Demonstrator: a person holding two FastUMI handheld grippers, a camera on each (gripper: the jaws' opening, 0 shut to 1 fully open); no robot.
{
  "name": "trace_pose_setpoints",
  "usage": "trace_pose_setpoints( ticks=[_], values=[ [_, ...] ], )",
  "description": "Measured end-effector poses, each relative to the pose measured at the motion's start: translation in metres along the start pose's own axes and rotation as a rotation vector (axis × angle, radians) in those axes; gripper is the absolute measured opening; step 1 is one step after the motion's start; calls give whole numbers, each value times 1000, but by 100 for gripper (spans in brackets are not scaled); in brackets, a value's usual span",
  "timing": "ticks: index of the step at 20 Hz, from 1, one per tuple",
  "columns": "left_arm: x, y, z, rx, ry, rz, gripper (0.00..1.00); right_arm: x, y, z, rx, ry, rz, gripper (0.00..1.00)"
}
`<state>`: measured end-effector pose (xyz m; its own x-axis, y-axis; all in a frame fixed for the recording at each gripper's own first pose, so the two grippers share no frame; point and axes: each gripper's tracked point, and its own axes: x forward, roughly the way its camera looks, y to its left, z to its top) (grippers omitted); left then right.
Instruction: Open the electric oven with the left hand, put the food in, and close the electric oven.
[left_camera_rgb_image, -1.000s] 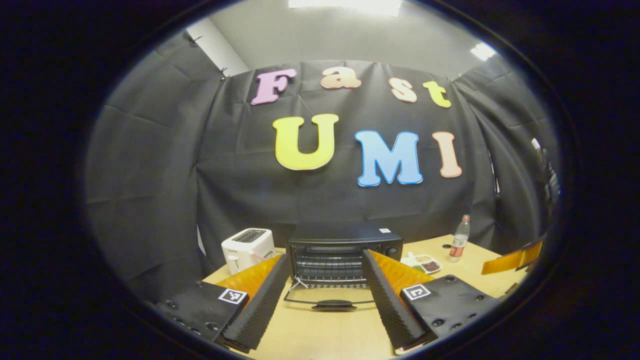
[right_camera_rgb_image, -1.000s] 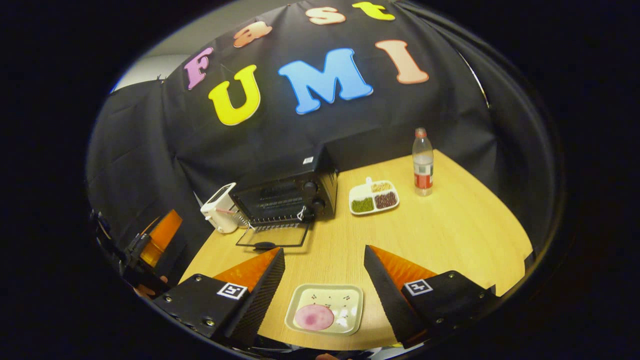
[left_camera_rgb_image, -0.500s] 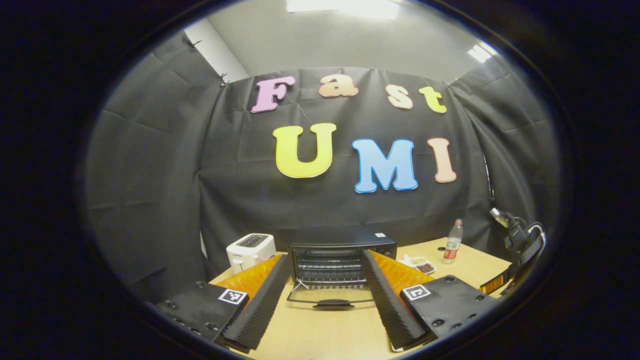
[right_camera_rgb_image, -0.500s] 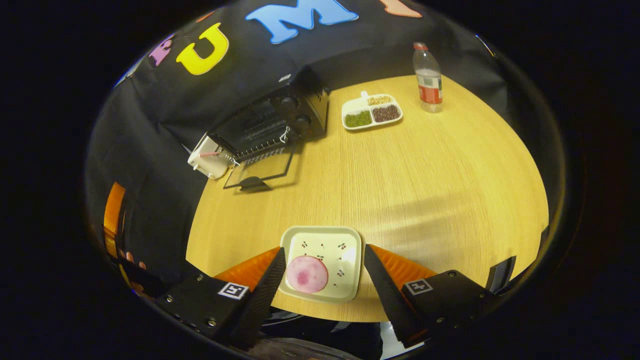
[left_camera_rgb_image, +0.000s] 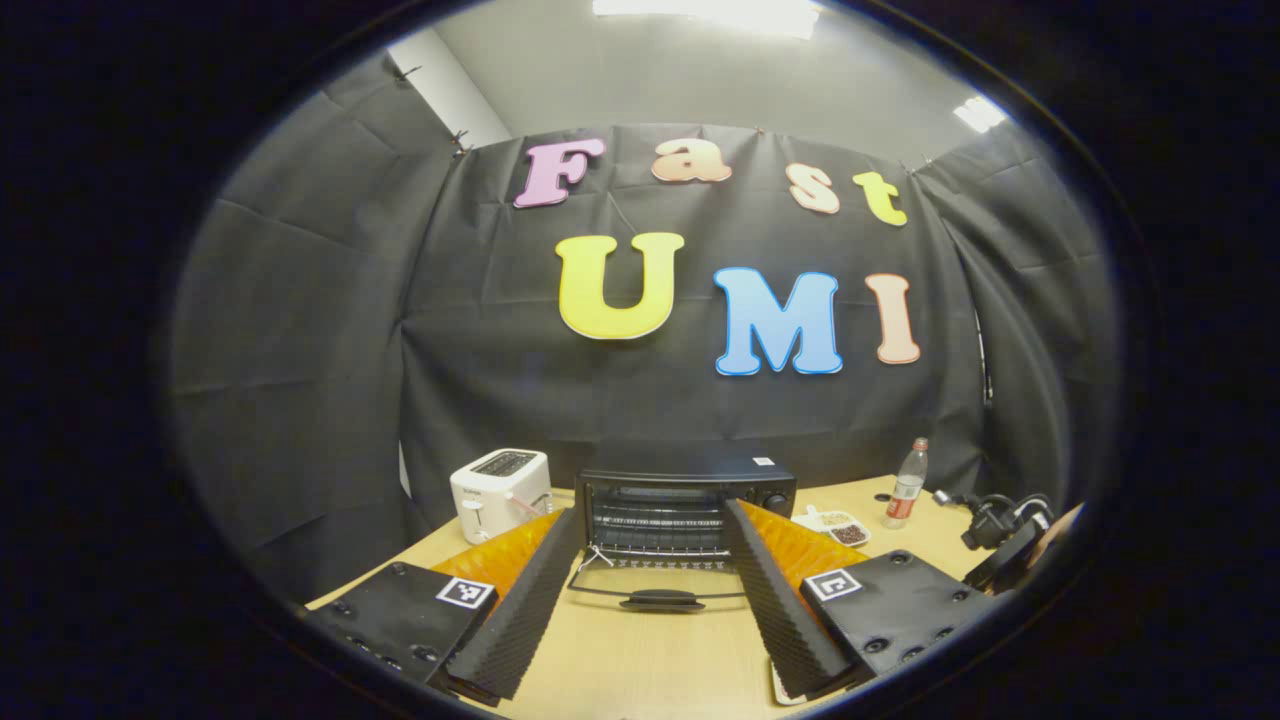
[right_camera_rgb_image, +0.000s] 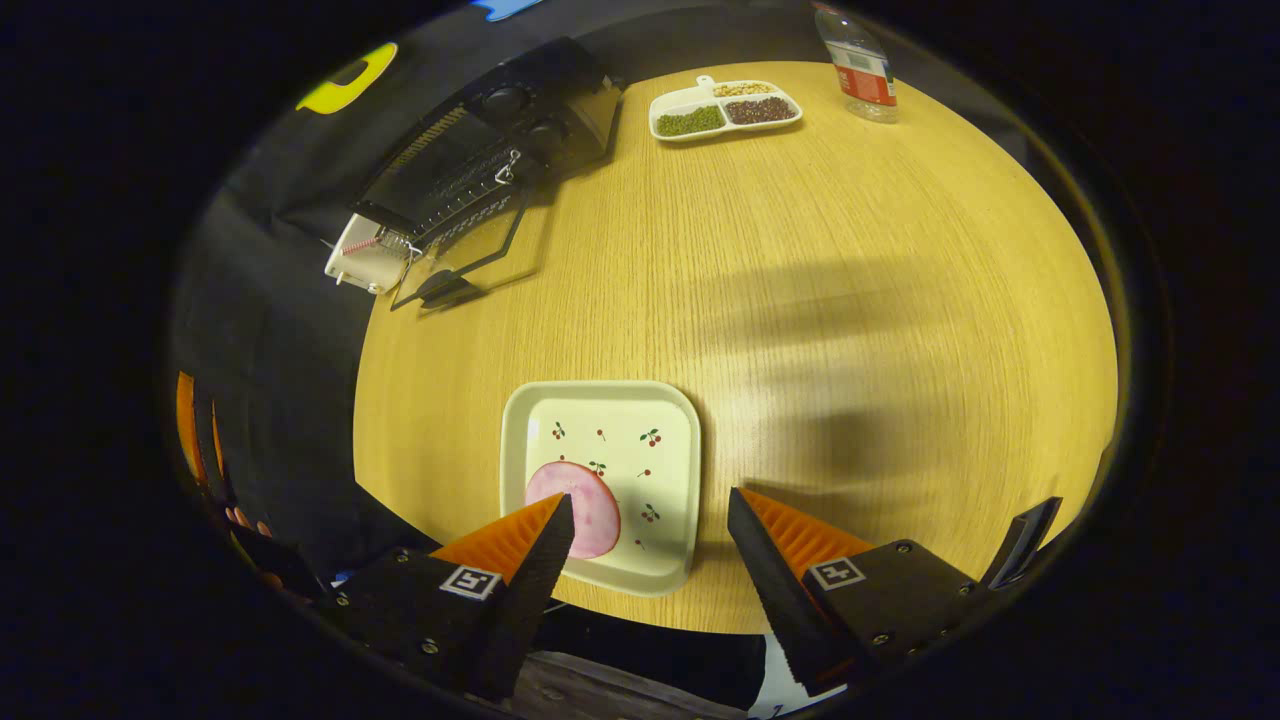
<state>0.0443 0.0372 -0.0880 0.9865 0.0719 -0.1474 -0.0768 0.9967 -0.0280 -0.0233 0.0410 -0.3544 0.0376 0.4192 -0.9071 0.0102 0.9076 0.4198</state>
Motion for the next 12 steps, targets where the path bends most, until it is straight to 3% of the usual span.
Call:
trace_pose_setpoints(
  ticks=[4,5,6,7,8,9,12],
  values=[
    [0,11,-3,13,8,31,97,14,-8,-5,2,47,-27,84],
    [1,13,-4,12,9,38,97,13,-10,-7,-5,64,-33,76],
    [1,16,-4,11,9,45,97,10,-10,-4,-5,58,-27,84],
    [1,18,-5,10,9,53,97,14,-13,0,4,52,-45,84],
    [1,21,-6,9,12,60,97,21,-21,-1,6,57,-78,62],
    [2,22,-7,9,15,65,94,17,-18,-2,16,59,-62,43],
    [4,23,-8,4,20,72,91,19,-15,-4,-2,74,-49,43]
  ],
)
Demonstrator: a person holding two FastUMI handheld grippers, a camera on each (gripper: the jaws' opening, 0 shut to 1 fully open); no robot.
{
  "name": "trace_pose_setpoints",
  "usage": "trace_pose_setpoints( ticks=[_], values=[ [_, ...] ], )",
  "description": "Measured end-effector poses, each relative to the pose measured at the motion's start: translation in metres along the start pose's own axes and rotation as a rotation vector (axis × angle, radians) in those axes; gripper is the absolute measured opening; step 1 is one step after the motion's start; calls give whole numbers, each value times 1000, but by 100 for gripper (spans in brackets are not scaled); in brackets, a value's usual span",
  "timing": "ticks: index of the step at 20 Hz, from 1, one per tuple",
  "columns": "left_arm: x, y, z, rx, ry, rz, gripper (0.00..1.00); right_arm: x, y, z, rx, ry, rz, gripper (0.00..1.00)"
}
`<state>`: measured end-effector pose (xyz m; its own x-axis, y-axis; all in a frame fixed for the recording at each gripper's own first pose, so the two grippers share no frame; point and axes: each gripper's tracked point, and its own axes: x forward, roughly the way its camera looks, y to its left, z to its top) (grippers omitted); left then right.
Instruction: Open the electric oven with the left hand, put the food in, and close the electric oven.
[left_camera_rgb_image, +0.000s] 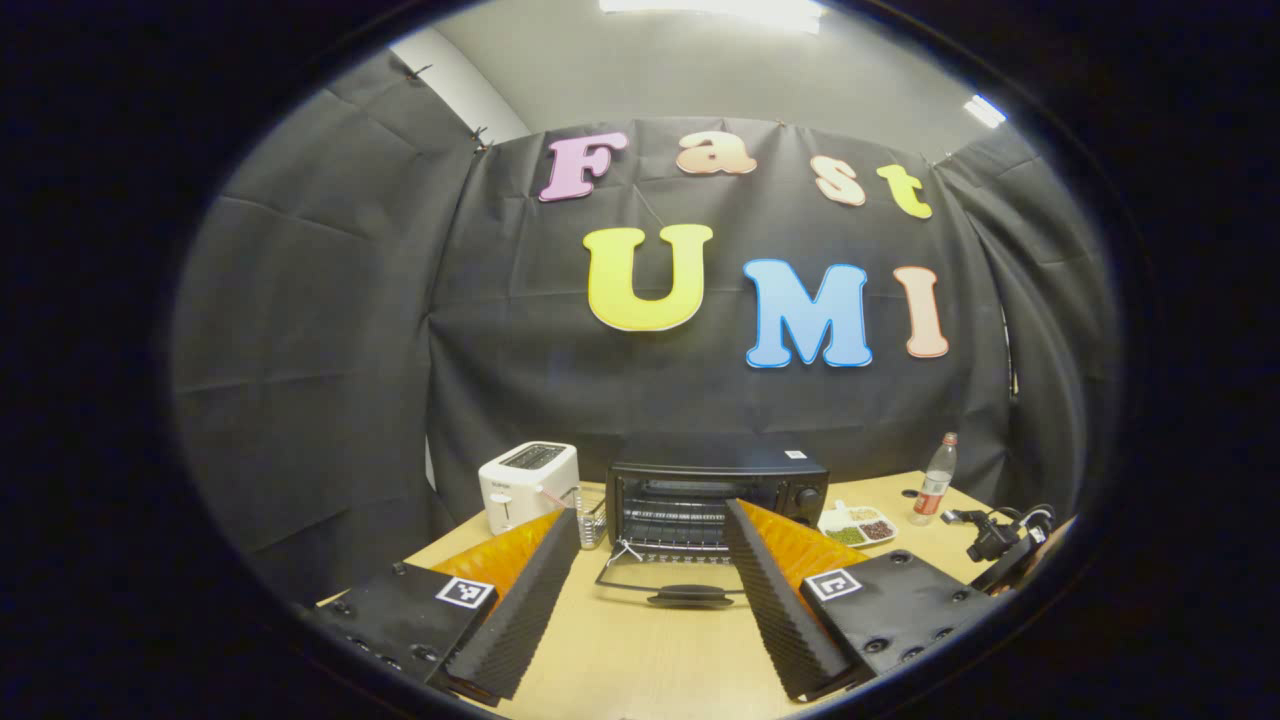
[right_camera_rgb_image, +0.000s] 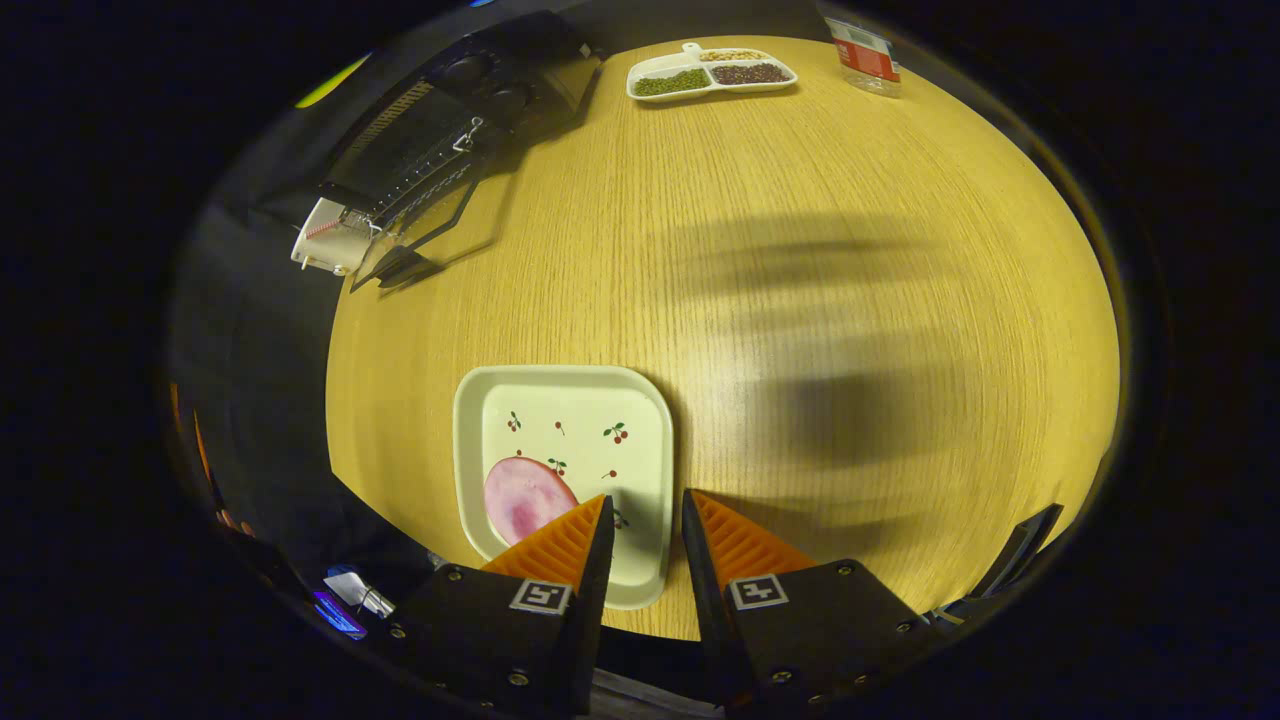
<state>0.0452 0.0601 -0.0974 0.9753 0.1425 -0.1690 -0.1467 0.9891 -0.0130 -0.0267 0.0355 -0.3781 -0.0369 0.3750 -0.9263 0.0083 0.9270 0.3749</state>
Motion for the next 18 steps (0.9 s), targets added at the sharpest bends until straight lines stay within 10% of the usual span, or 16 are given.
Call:
trace_pose_setpoints(
  ticks=[2,4,18],
  values=[
    [1,3,2,10,-6,13,91,-3,-9,-2,-26,0,-45,42],
    [2,2,5,20,-13,14,91,12,-16,1,-30,-20,-45,4],
    [8,20,0,10,-10,47,91,-14,-9,7,32,-61,169,0]
  ],
)
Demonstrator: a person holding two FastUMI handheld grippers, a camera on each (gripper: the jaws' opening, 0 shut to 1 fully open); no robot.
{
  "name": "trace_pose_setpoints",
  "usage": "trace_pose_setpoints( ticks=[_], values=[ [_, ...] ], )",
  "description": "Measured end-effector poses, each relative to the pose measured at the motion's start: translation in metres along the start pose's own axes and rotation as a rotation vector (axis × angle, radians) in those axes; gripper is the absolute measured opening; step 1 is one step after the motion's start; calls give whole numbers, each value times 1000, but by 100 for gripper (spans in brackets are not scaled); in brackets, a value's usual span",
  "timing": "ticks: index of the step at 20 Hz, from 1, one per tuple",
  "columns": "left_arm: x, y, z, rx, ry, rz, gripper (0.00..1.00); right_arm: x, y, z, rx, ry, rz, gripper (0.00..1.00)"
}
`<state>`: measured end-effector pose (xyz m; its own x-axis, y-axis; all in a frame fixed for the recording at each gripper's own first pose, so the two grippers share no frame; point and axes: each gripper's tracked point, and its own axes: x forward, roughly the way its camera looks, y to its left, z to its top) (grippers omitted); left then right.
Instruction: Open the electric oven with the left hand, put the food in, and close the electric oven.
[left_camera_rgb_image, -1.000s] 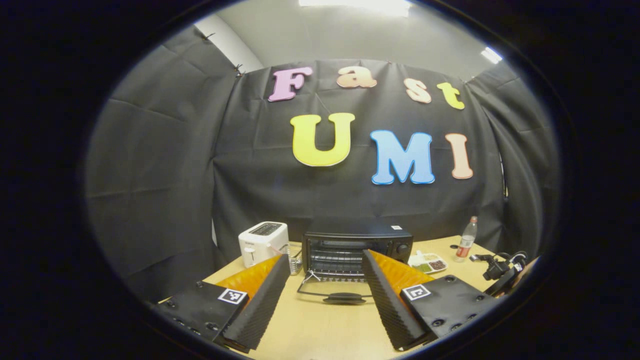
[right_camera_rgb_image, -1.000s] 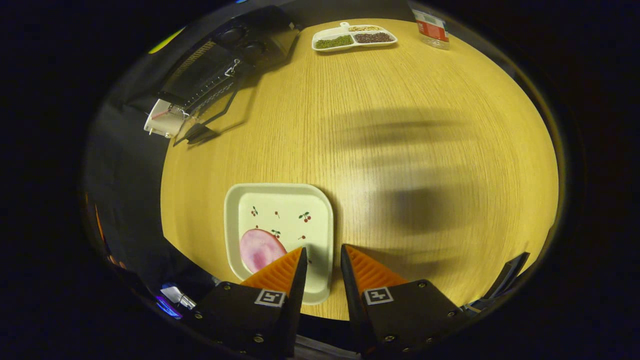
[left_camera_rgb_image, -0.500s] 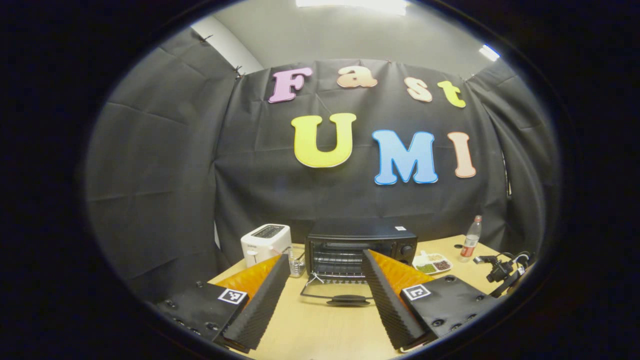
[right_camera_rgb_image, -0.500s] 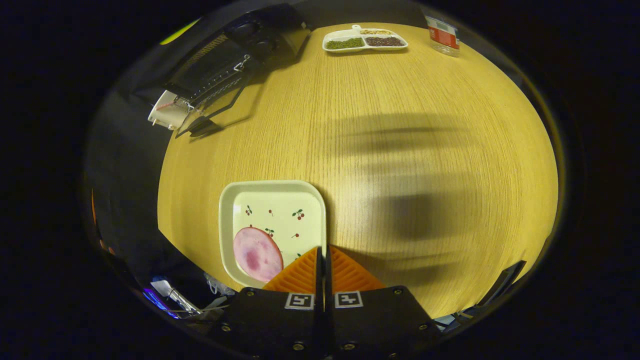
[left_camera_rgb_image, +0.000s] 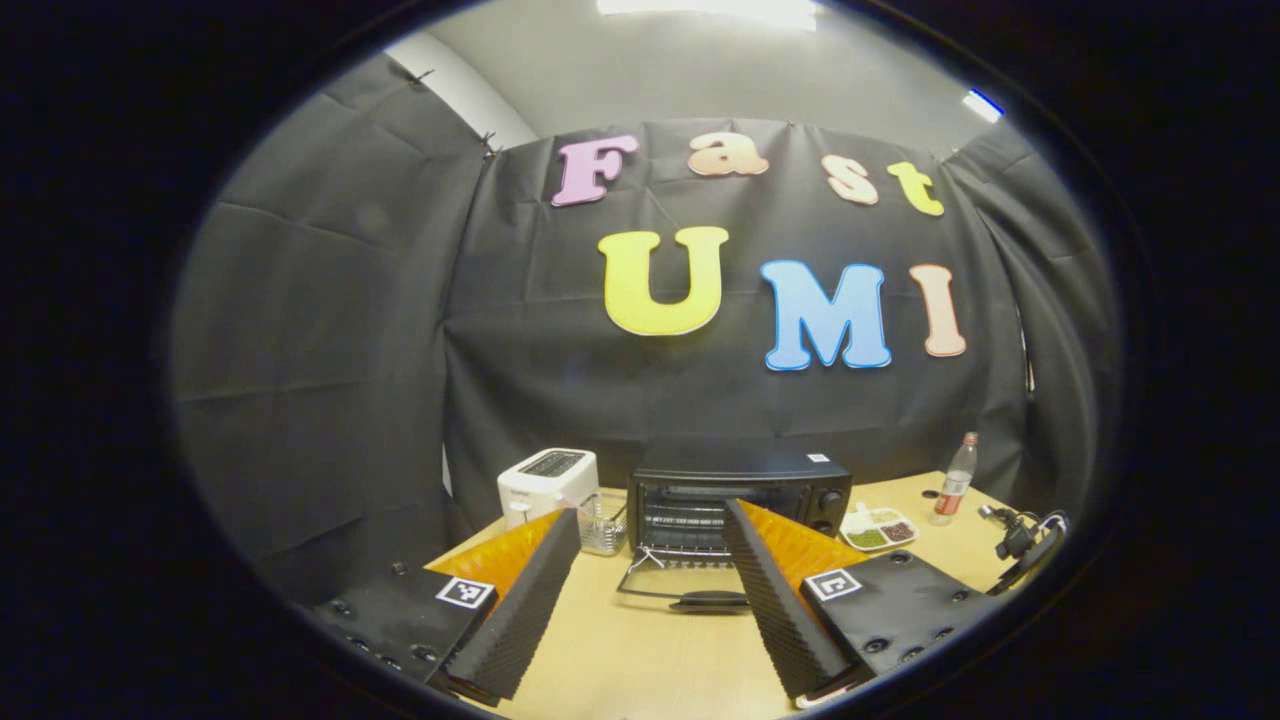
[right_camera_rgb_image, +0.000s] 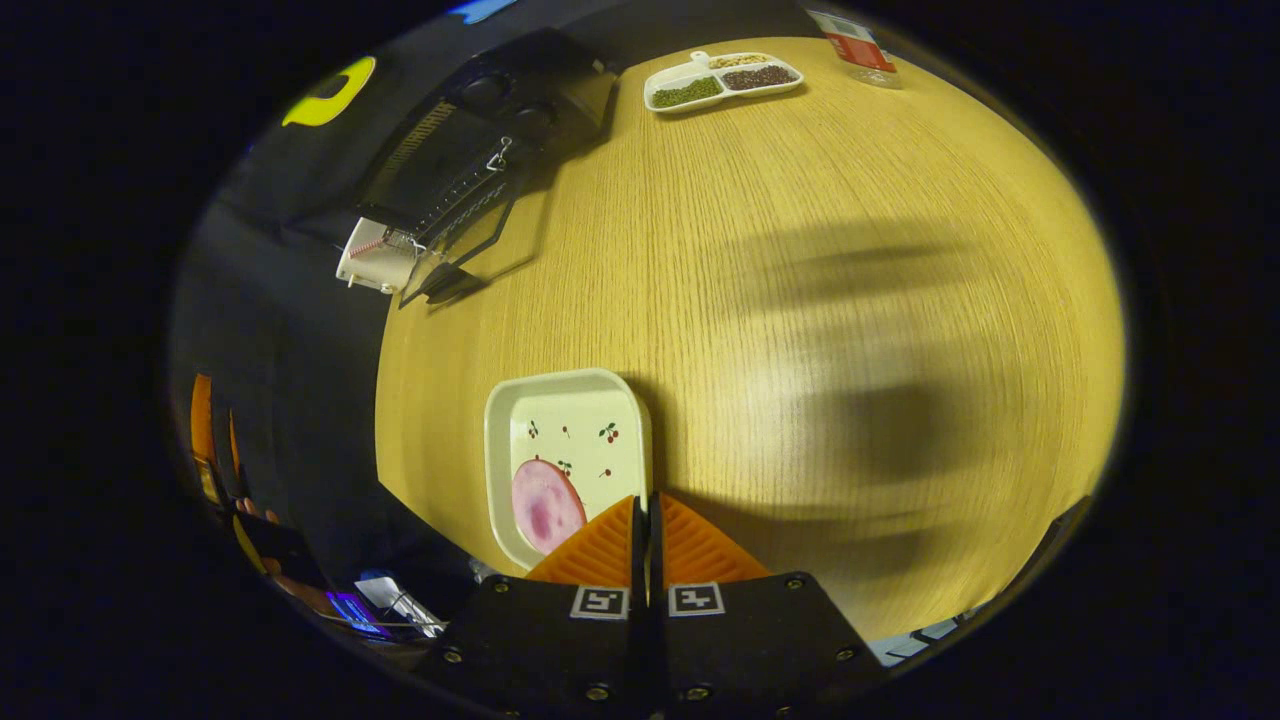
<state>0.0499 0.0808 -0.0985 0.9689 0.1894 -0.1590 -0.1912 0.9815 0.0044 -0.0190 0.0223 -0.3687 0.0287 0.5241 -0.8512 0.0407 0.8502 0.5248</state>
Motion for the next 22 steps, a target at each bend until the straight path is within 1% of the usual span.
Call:
trace_pose_setpoints(
  ticks=[4,7,10,13,17,19,21,22],
  values=[
    [2,5,1,-6,-4,1,91,-11,4,7,56,-40,64,0],
    [5,10,2,-8,-11,2,91,-35,-1,18,111,-81,126,0],
    [10,16,1,-10,-9,2,91,-52,-15,29,139,-131,150,0],
    [16,24,-1,-13,-7,7,91,-67,-21,37,184,-194,173,0],
    [25,36,-5,-19,4,10,91,-108,-42,44,270,-277,171,0],
    [31,43,-6,-11,5,11,92,-123,-52,47,302,-292,204,0],
    [38,49,-7,-9,11,9,91,-127,-63,50,342,-299,238,0],
    [40,53,-6,-10,12,9,97,-132,-70,53,365,-310,247,0]
  ],
)
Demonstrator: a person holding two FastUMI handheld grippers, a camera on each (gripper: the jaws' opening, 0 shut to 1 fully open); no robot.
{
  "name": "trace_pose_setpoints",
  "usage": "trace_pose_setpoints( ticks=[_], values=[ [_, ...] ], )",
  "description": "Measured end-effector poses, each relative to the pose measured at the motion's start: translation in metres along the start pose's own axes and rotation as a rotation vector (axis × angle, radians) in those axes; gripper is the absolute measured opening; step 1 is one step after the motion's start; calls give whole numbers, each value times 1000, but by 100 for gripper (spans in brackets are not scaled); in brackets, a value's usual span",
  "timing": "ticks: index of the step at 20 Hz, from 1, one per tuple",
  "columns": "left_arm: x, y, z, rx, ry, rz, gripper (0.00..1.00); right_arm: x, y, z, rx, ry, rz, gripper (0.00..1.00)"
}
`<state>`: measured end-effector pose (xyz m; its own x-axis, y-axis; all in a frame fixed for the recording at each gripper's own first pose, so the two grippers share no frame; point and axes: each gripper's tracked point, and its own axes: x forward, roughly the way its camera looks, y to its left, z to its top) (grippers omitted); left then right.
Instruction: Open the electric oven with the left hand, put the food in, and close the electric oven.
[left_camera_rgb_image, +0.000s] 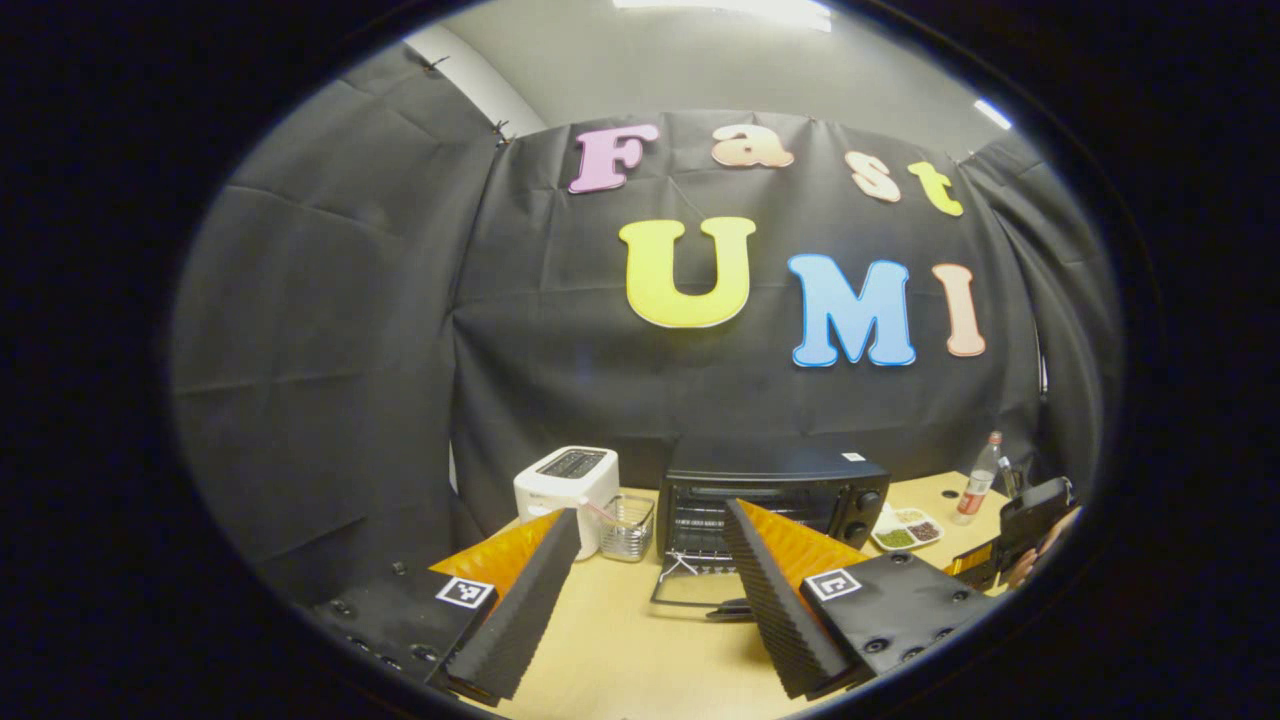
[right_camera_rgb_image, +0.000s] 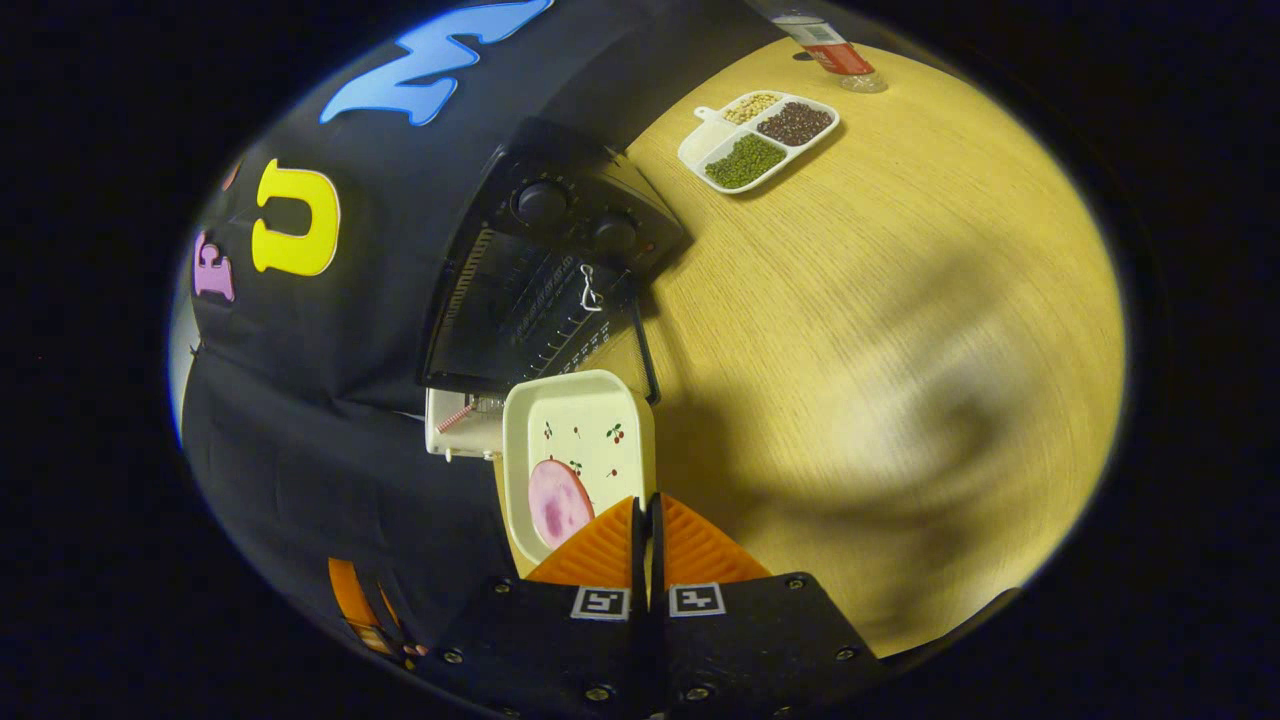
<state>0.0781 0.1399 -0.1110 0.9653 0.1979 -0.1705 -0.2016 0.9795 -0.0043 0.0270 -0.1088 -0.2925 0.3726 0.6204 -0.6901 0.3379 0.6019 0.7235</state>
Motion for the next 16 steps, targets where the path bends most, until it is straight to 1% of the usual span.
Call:
trace_pose_setpoints(
  ticks=[1,2,4,7,11,14,16],
  values=[
    [4,4,0,-2,1,0,100,-11,-5,9,20,-18,6,0],
    [8,8,0,-1,2,-1,91,-11,-6,13,40,-43,6,0],
    [17,15,-1,8,3,-1,92,-14,-3,20,72,-75,18,0],
    [31,26,0,17,0,-5,92,-21,-4,24,124,-108,12,0],
    [43,45,0,16,-3,4,91,-13,1,20,210,-168,42,0],
    [49,65,-1,11,5,28,91,-3,6,16,278,-194,53,0],
    [50,78,-3,18,7,44,92,1,10,14,306,-237,55,0]
  ],
)
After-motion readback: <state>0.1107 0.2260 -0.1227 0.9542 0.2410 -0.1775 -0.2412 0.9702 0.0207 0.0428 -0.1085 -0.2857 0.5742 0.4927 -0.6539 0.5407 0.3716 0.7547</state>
